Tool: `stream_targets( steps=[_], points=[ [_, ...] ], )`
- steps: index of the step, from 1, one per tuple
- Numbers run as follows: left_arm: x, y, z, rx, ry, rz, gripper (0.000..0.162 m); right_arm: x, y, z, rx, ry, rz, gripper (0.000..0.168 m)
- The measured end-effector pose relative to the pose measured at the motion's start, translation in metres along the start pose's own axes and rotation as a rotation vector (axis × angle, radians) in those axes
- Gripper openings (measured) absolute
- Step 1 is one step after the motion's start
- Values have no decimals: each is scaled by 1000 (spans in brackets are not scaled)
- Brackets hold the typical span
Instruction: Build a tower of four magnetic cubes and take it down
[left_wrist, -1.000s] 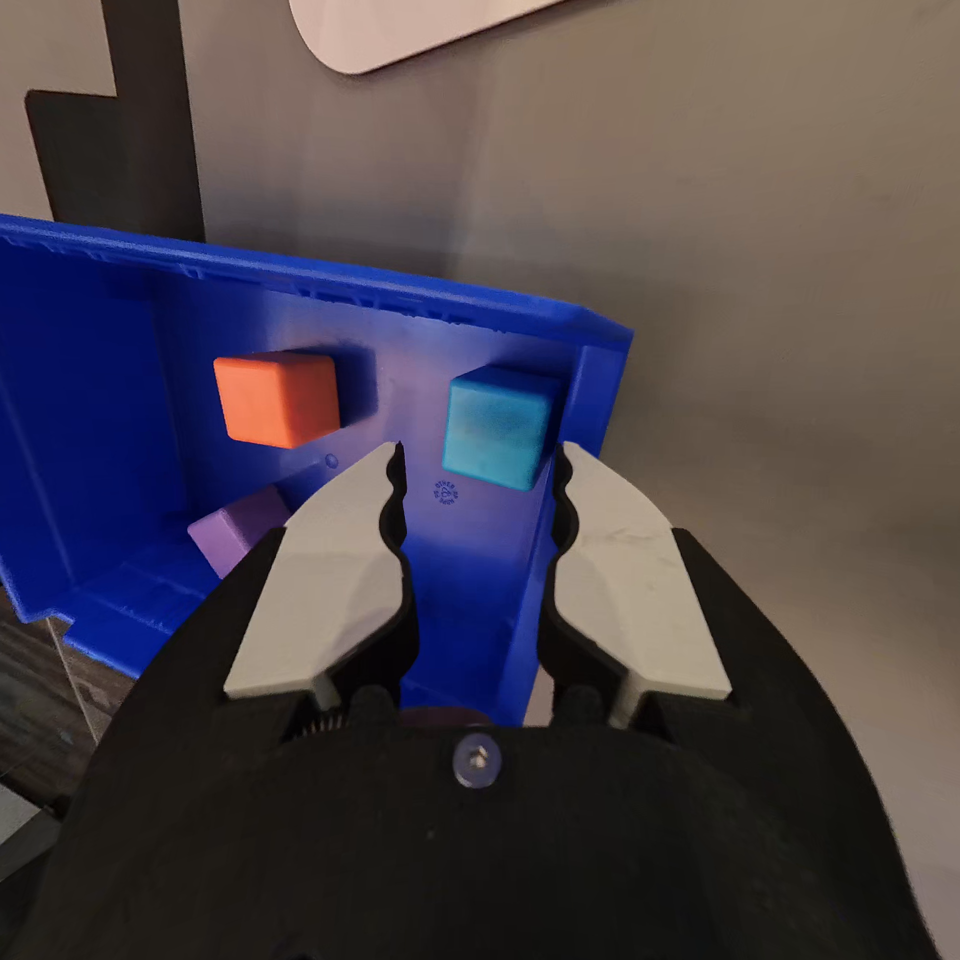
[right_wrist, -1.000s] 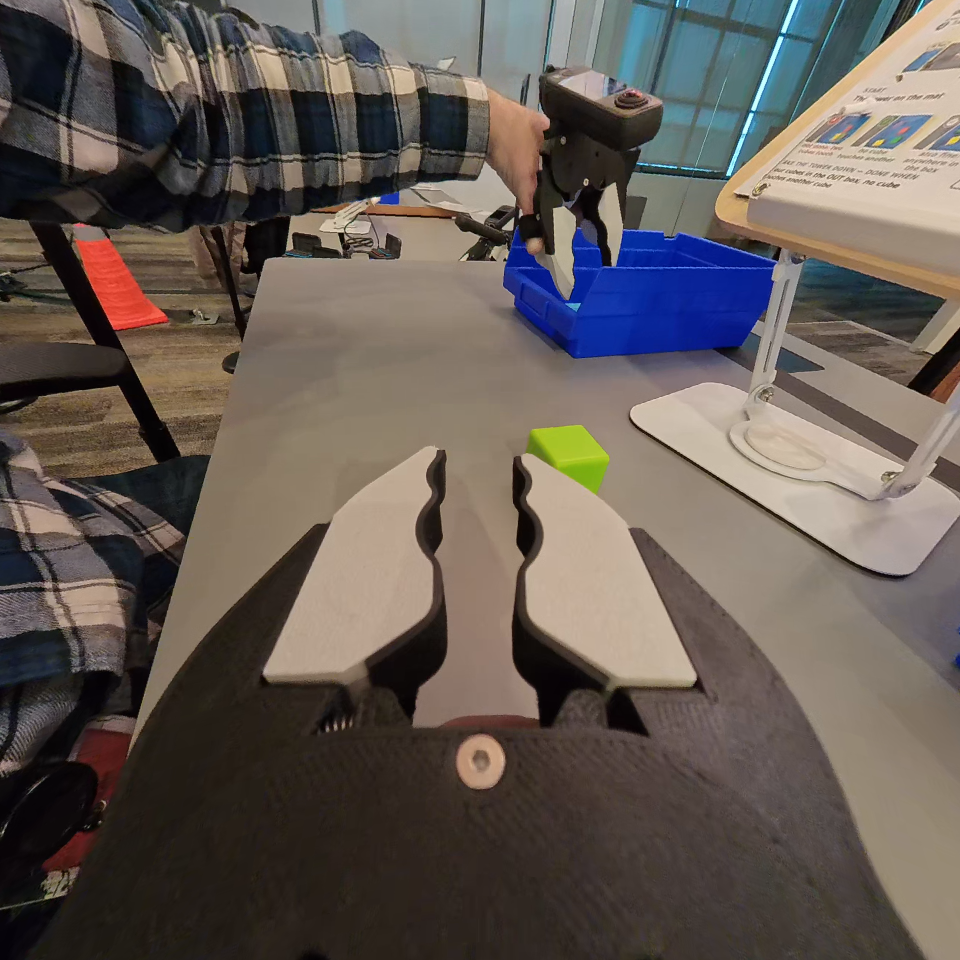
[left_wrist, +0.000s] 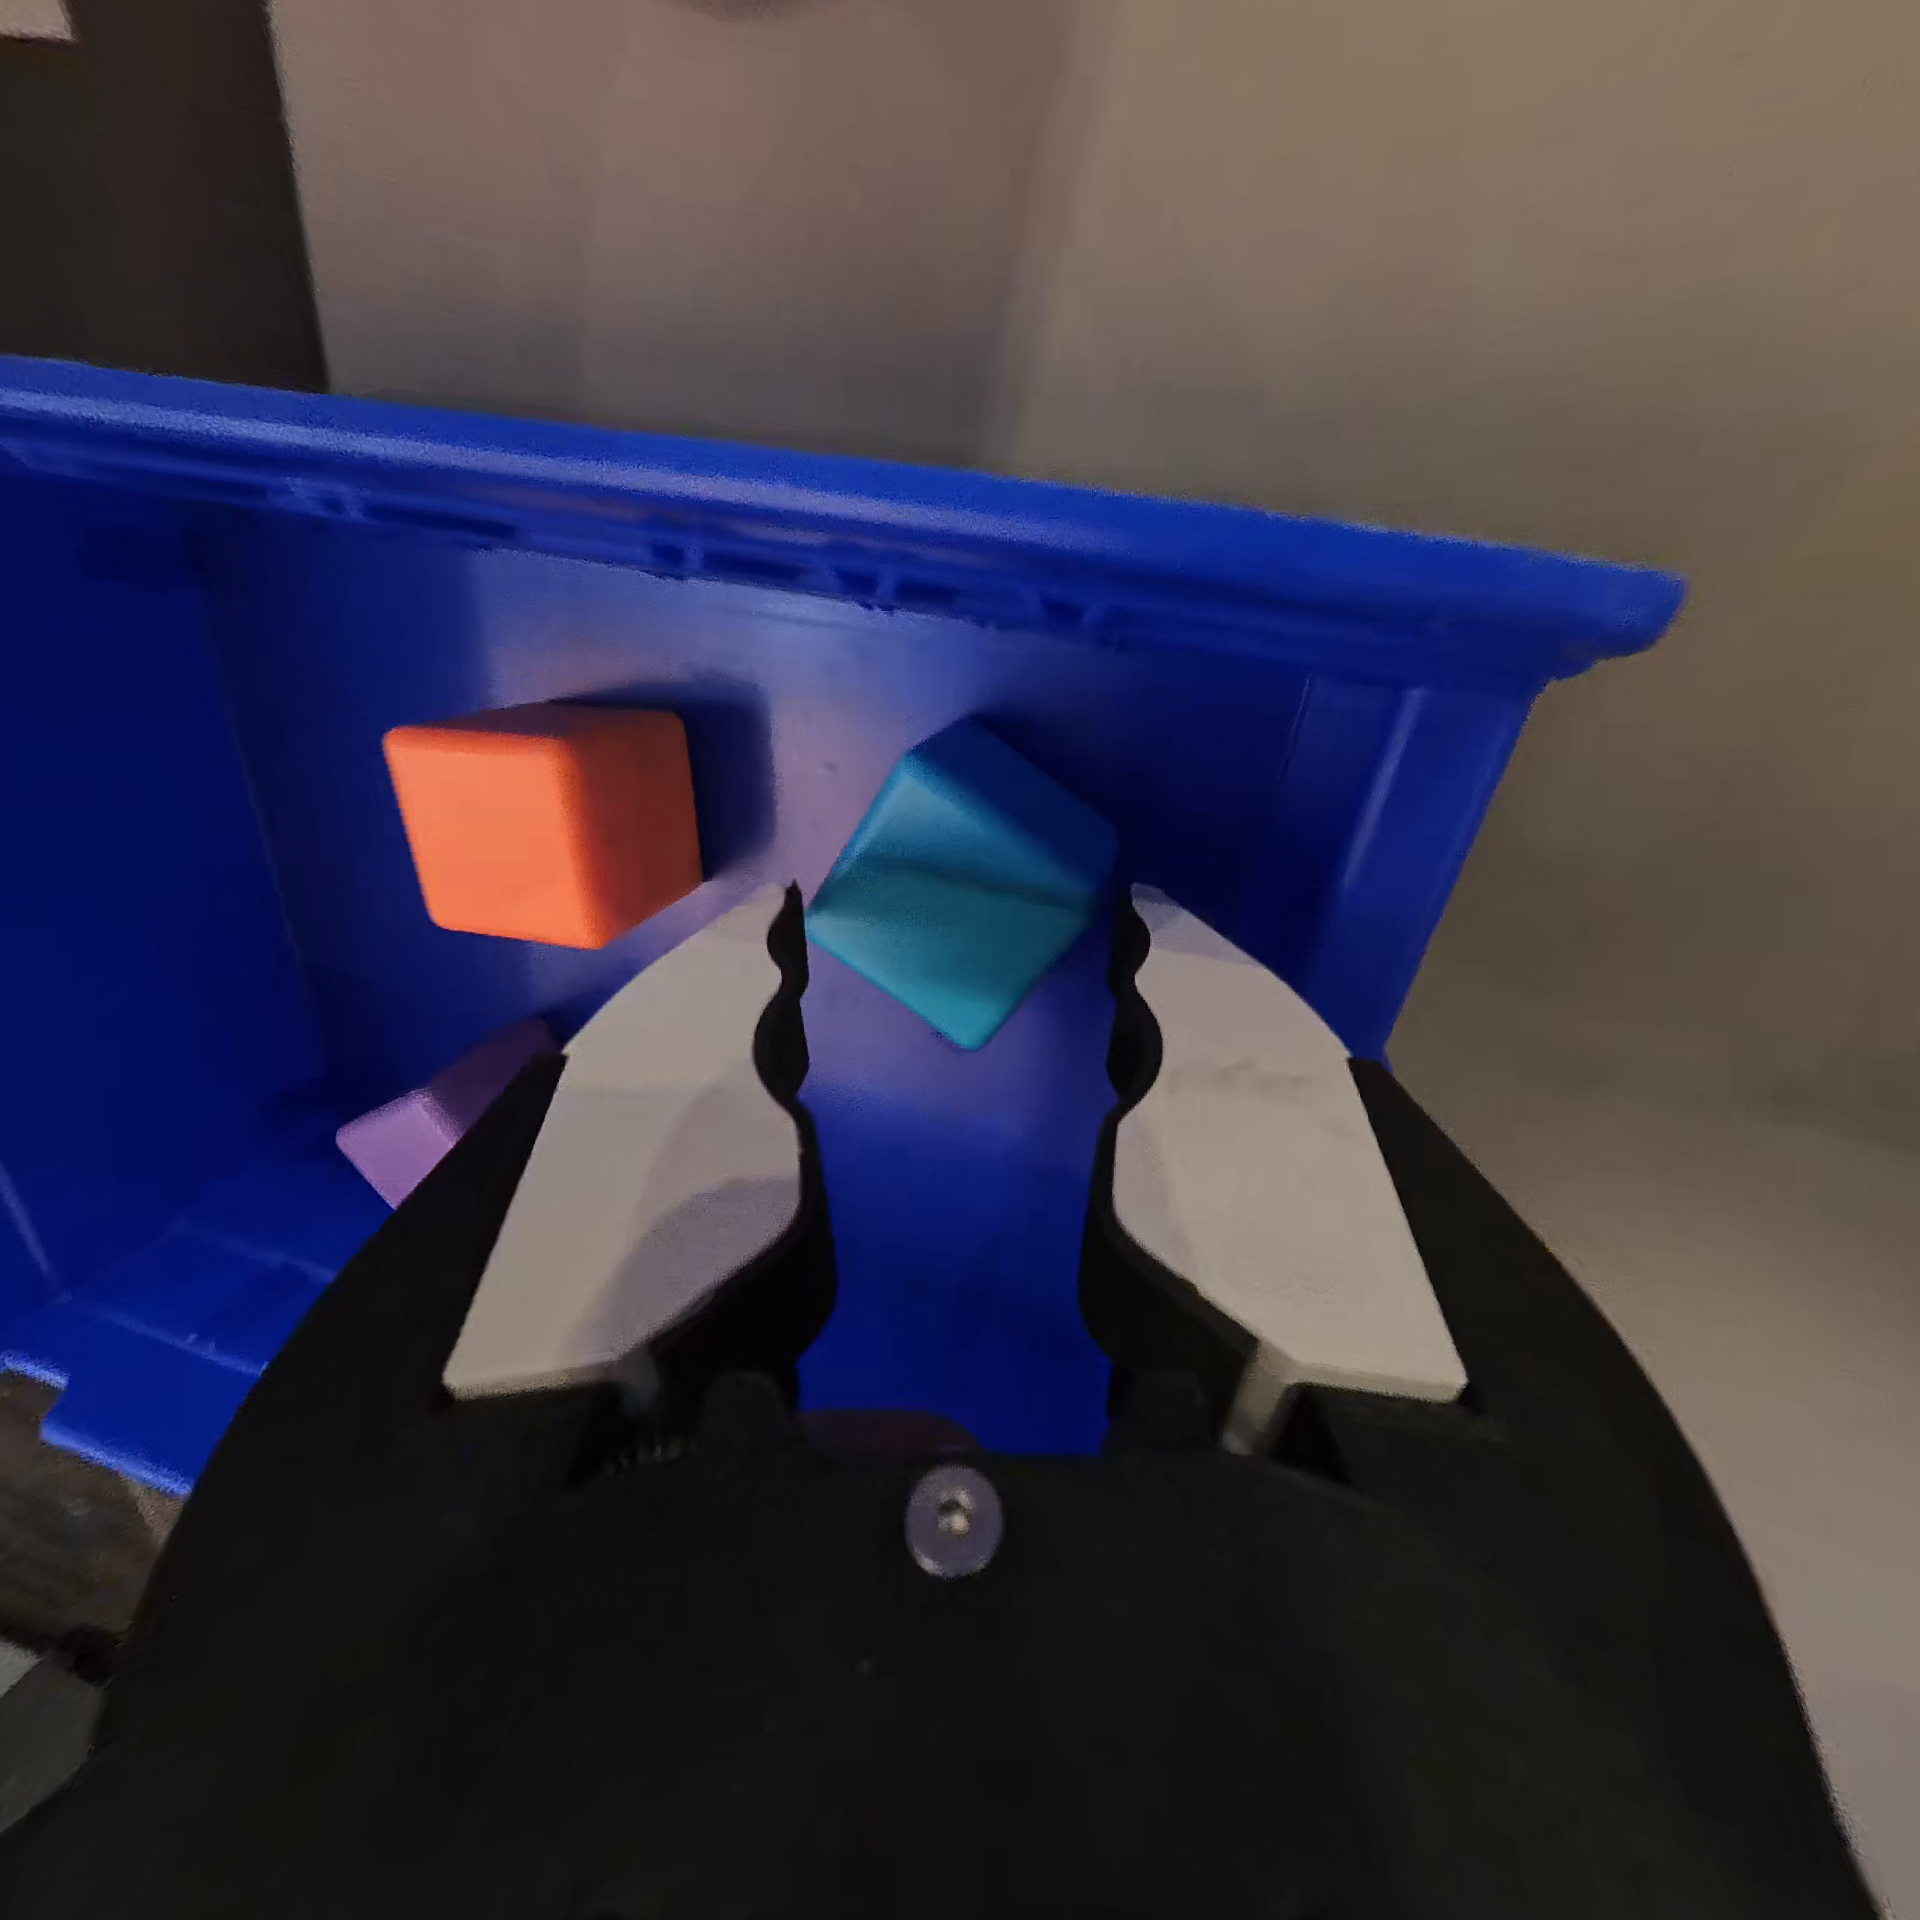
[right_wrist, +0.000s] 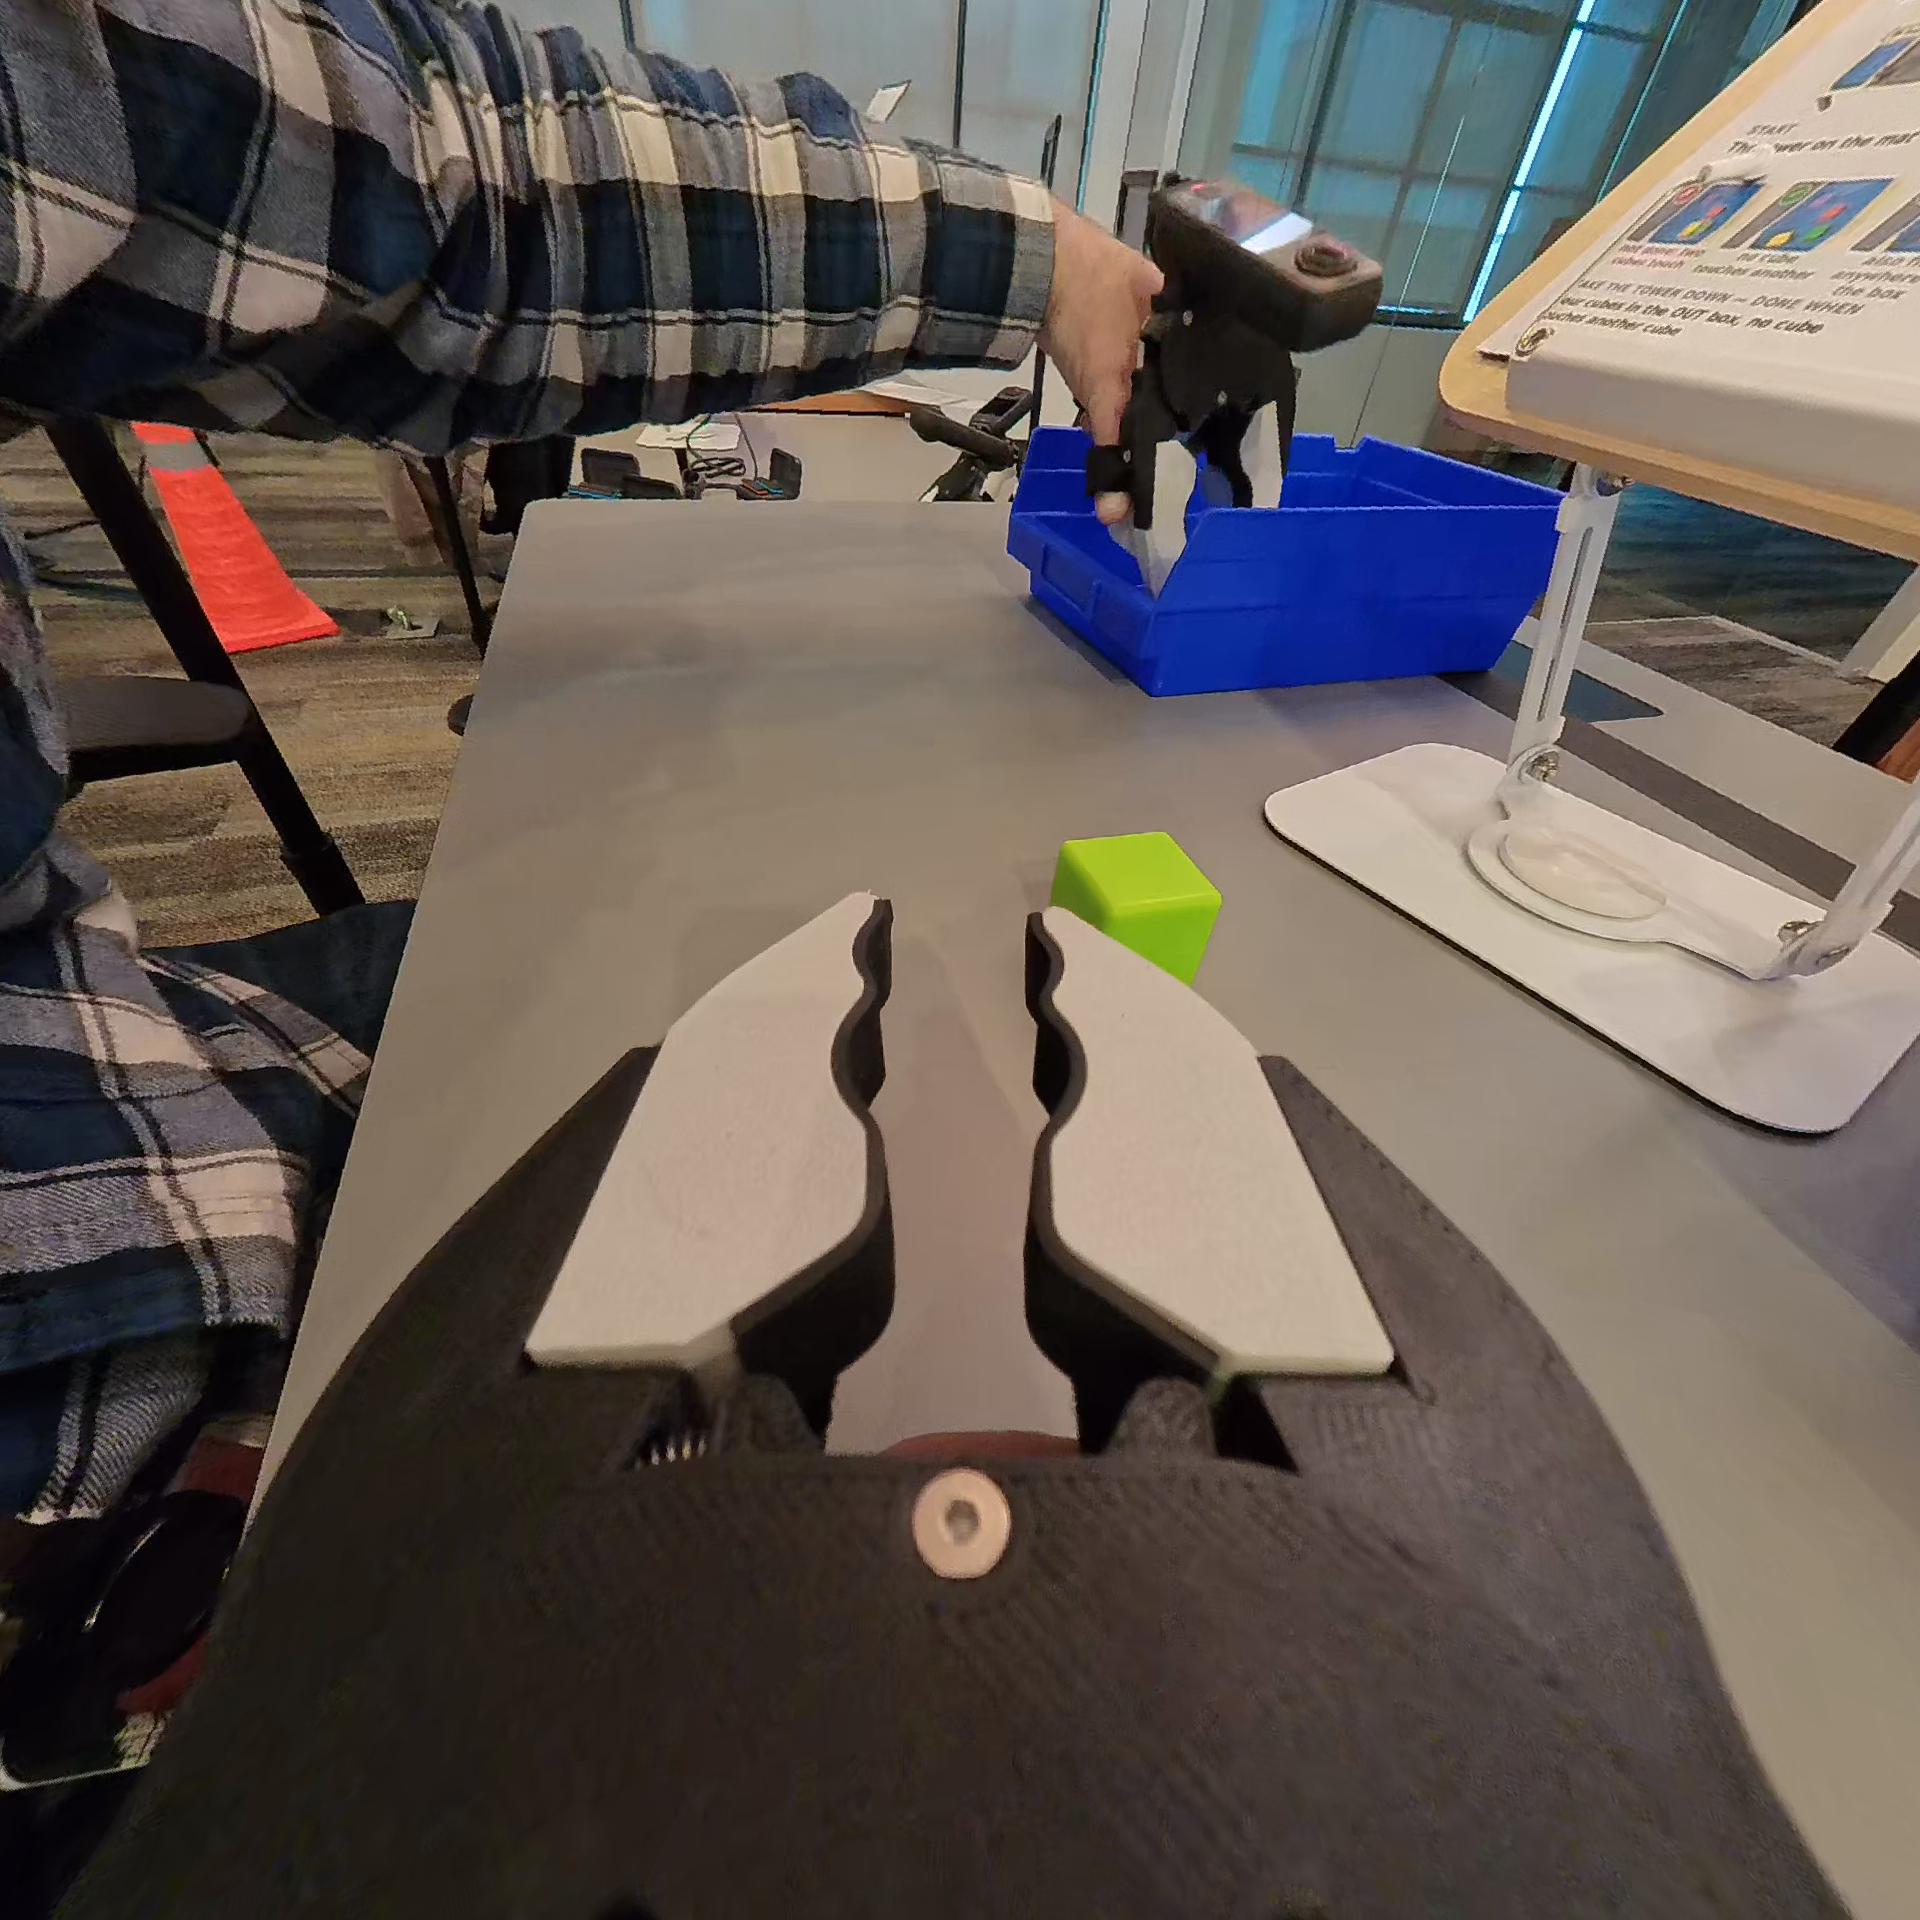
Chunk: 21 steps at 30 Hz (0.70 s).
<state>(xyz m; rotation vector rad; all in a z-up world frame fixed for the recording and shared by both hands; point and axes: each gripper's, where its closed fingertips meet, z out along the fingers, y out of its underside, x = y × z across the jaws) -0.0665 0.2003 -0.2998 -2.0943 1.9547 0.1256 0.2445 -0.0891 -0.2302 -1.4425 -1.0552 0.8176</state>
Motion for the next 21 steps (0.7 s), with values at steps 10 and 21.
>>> stream_targets(
  steps=[10, 21],
  points=[
    [1, 2, 17, -69, 49, 60, 57, 1, 2, 1, -10, -2, 8, 25],
    [-6, 16, 24, -104, 21, -53, 56, 0, 2, 1, -13, -2, -3, 25]
  ],
)
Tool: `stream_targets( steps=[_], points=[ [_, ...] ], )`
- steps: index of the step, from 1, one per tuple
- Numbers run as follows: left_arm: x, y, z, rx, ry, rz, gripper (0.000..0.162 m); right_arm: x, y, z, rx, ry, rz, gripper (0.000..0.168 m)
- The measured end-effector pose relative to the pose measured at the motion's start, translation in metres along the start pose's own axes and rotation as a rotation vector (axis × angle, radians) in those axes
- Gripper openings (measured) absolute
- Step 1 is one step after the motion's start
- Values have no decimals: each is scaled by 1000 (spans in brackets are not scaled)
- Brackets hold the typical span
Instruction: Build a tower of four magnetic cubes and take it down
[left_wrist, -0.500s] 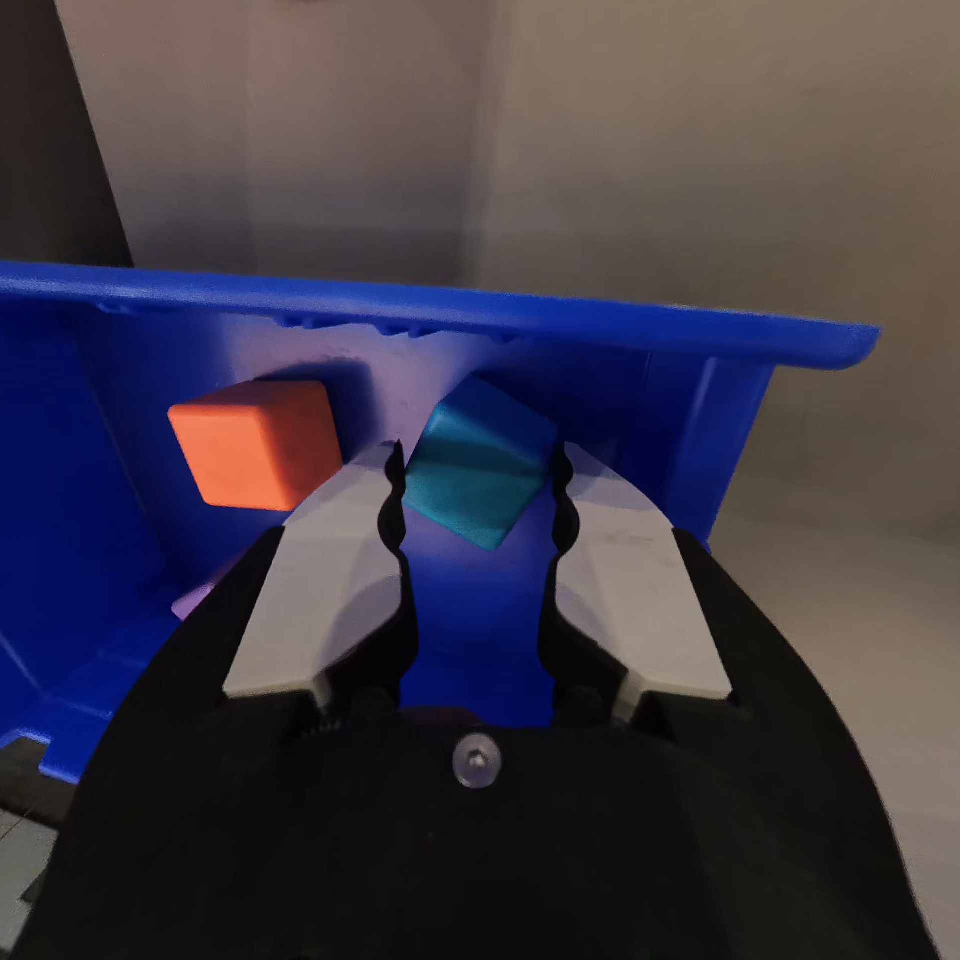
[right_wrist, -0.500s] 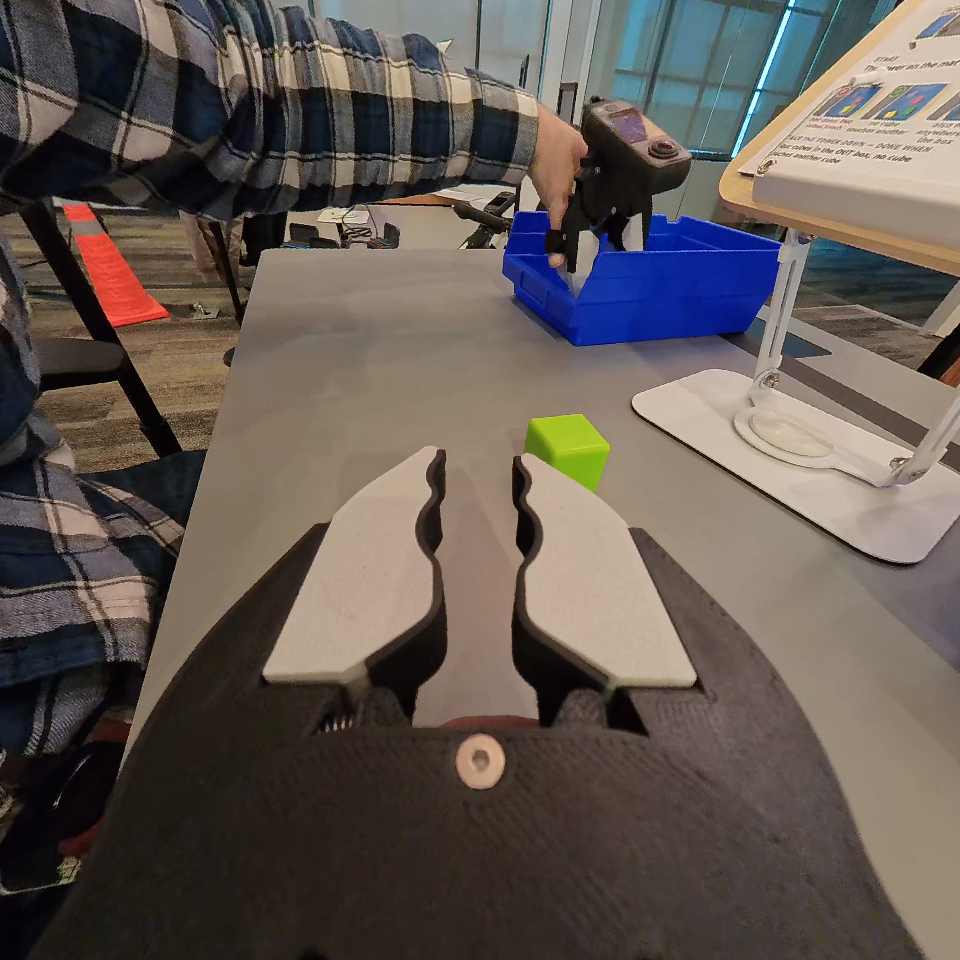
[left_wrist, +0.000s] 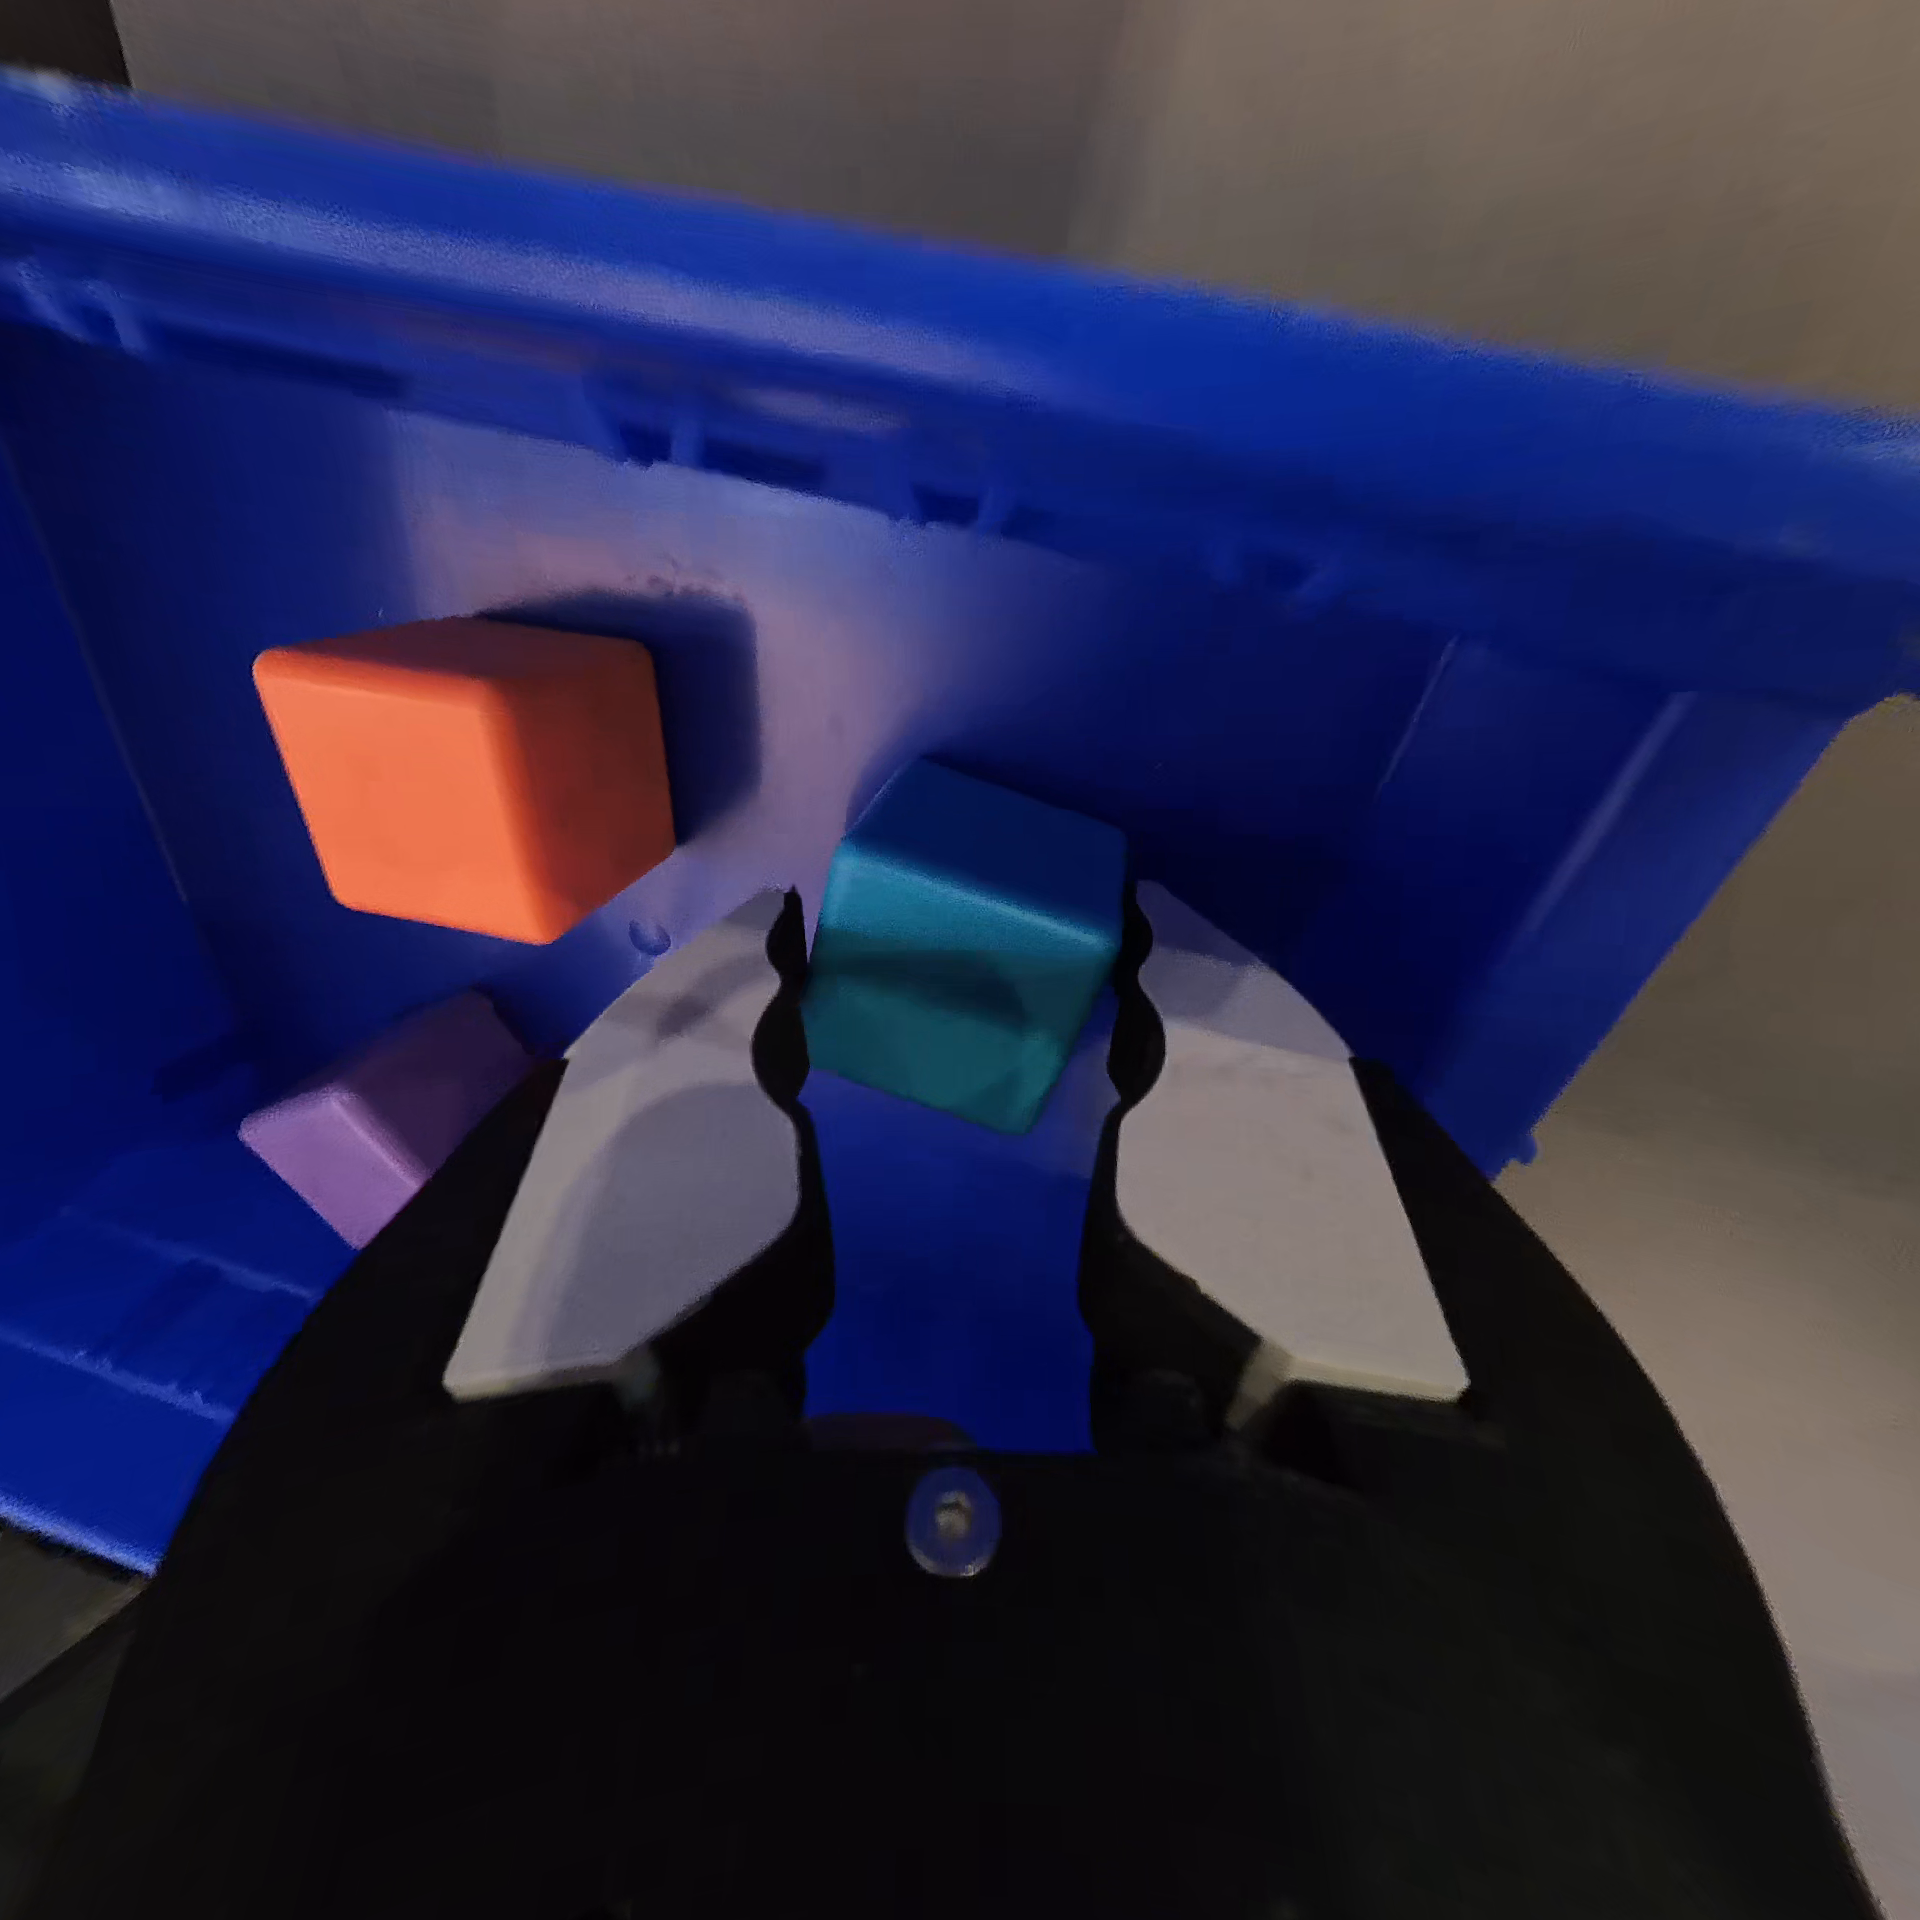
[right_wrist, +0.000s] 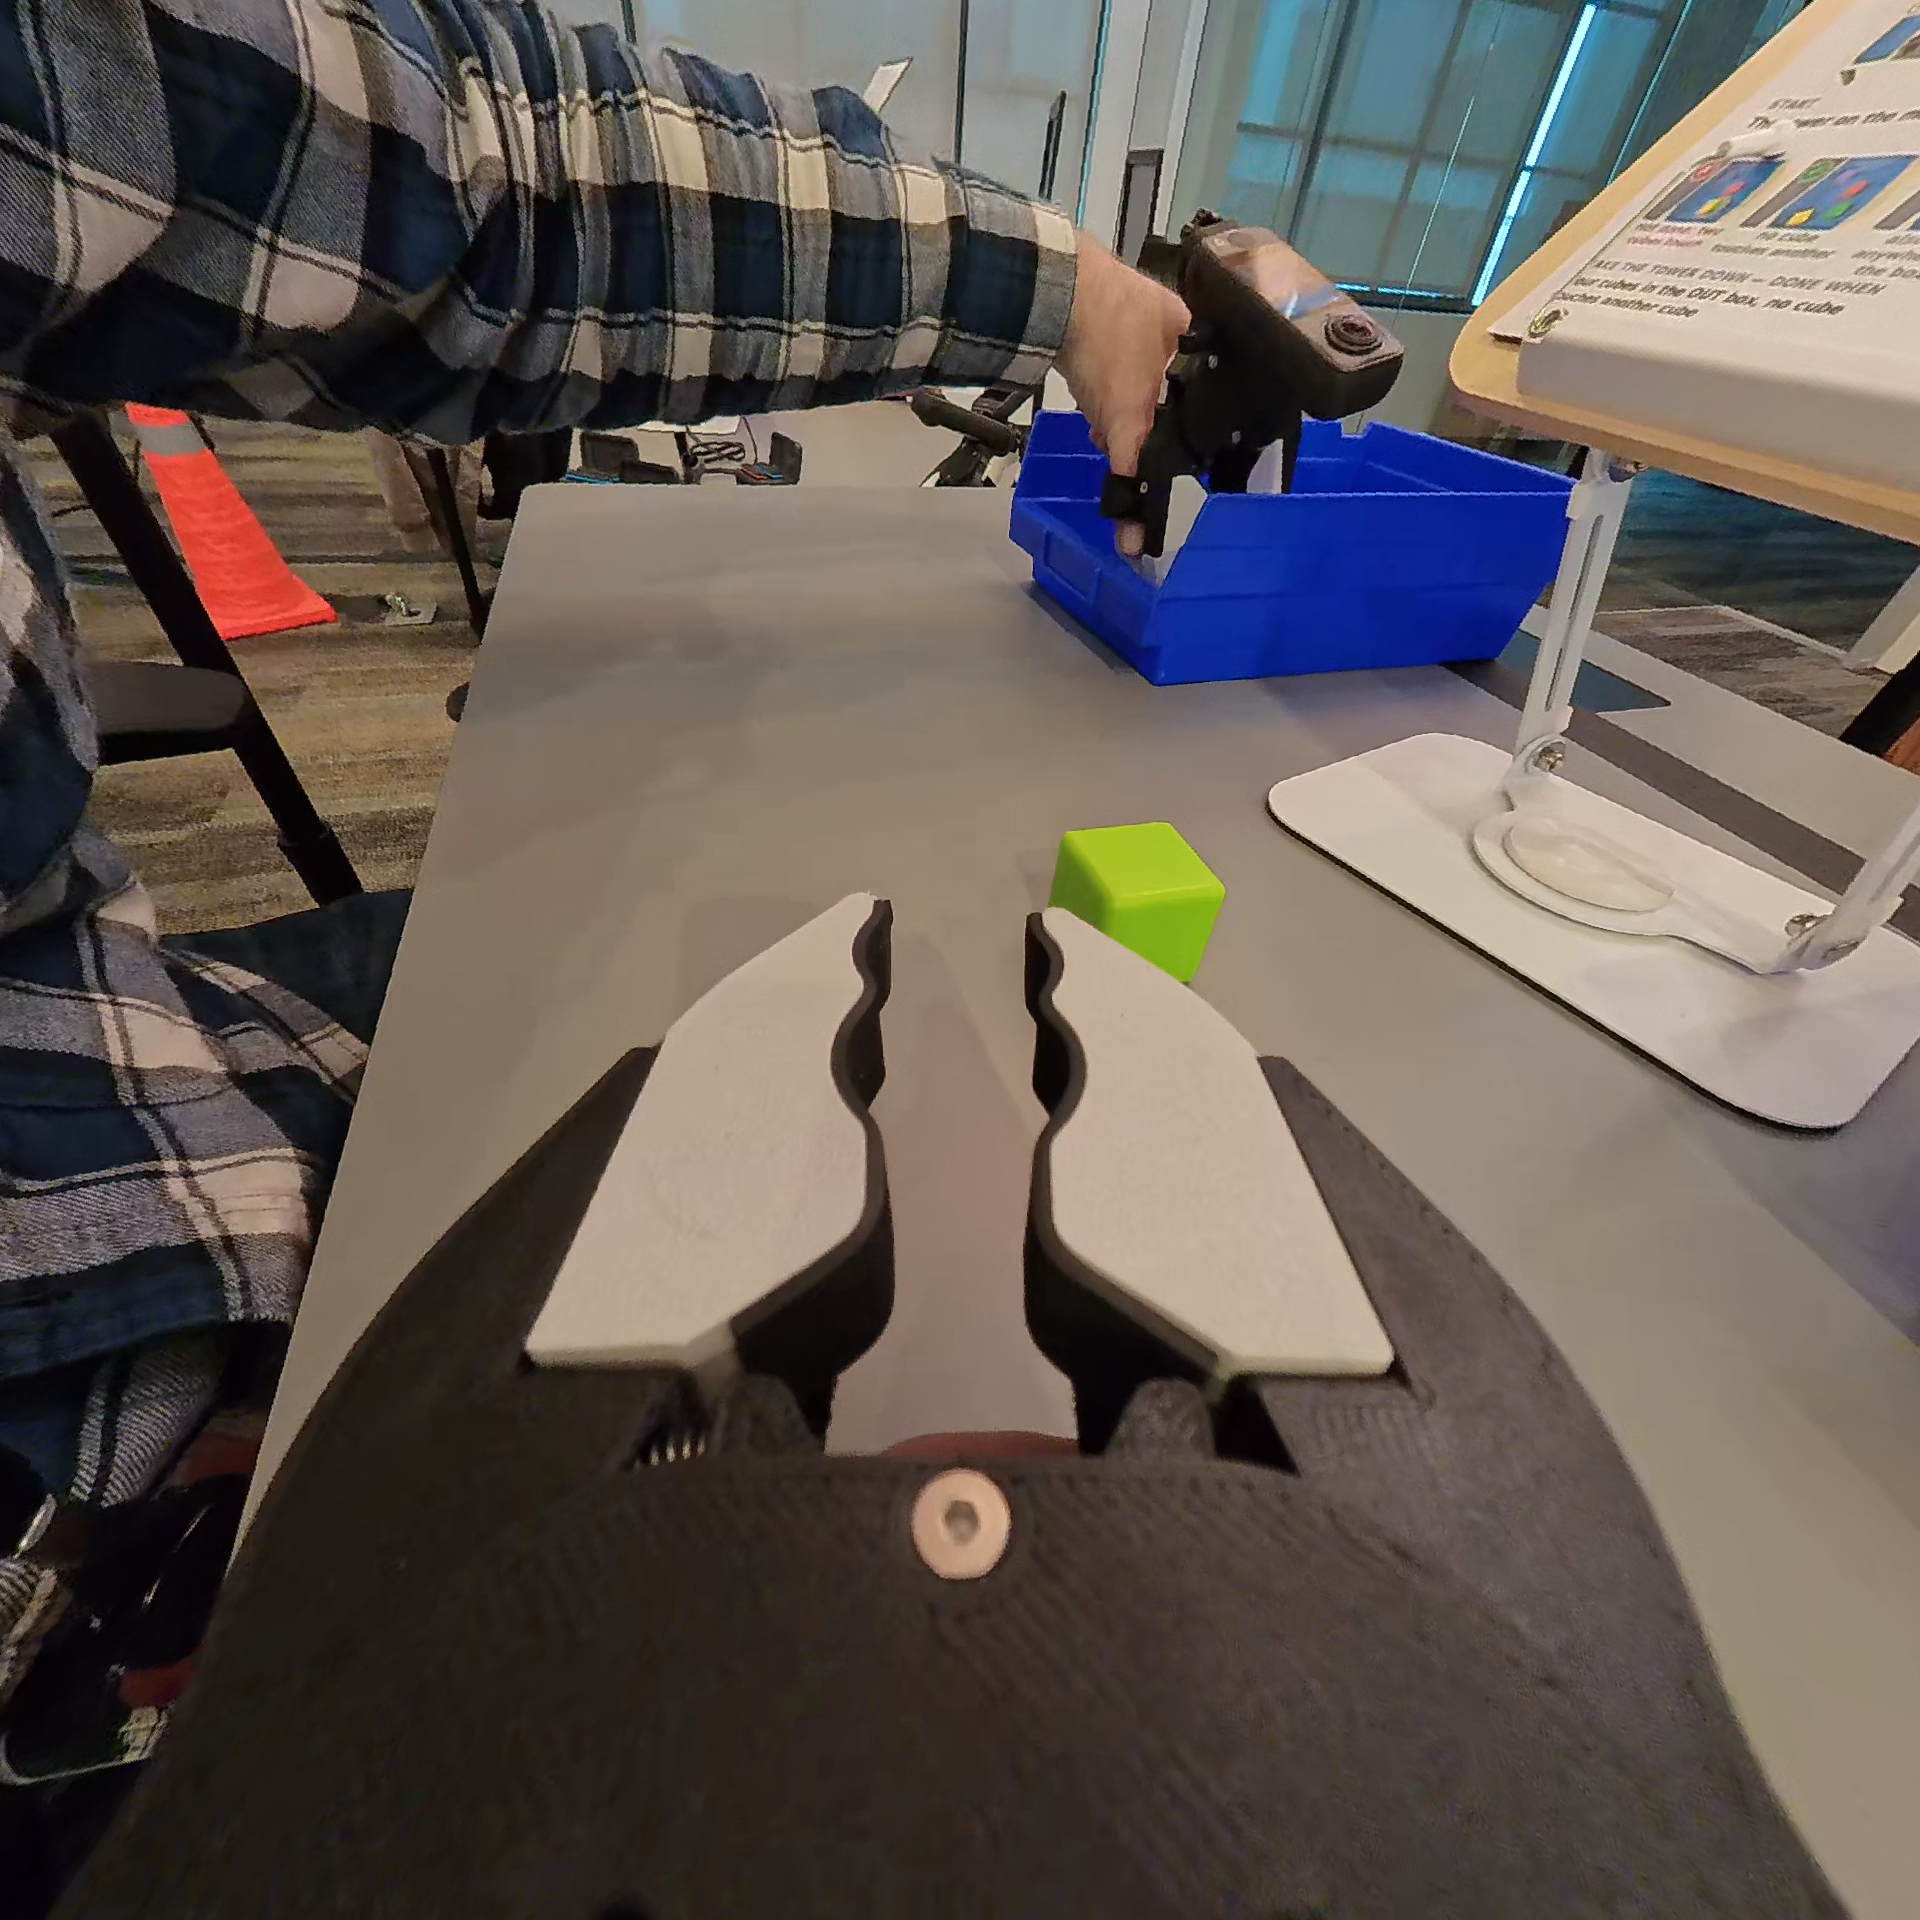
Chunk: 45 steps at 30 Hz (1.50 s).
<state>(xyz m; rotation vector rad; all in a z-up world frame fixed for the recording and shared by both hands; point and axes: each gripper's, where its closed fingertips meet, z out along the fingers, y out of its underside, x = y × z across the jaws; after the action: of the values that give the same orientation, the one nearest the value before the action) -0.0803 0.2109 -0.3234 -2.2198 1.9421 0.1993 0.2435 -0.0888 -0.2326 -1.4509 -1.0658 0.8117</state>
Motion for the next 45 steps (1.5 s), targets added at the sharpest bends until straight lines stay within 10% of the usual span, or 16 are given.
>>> stream_targets(
  steps=[12, 22, 32, 45],
  points=[
    [17, -8, -84, 46, -79, -75, 55, 10, 10, 2, -61, 55, 9, 23],
    [90, -112, -155, 177, -76, 9, 55, 19, 19, 3, -117, 105, 39, 22],
    [181, -209, -134, 156, 32, 151, 55, 25, 25, 1, -147, 136, 67, 22],
    [209, -239, -95, 114, 63, 146, 55, 23, 33, 4, -197, 131, 60, 22]
  ],
)
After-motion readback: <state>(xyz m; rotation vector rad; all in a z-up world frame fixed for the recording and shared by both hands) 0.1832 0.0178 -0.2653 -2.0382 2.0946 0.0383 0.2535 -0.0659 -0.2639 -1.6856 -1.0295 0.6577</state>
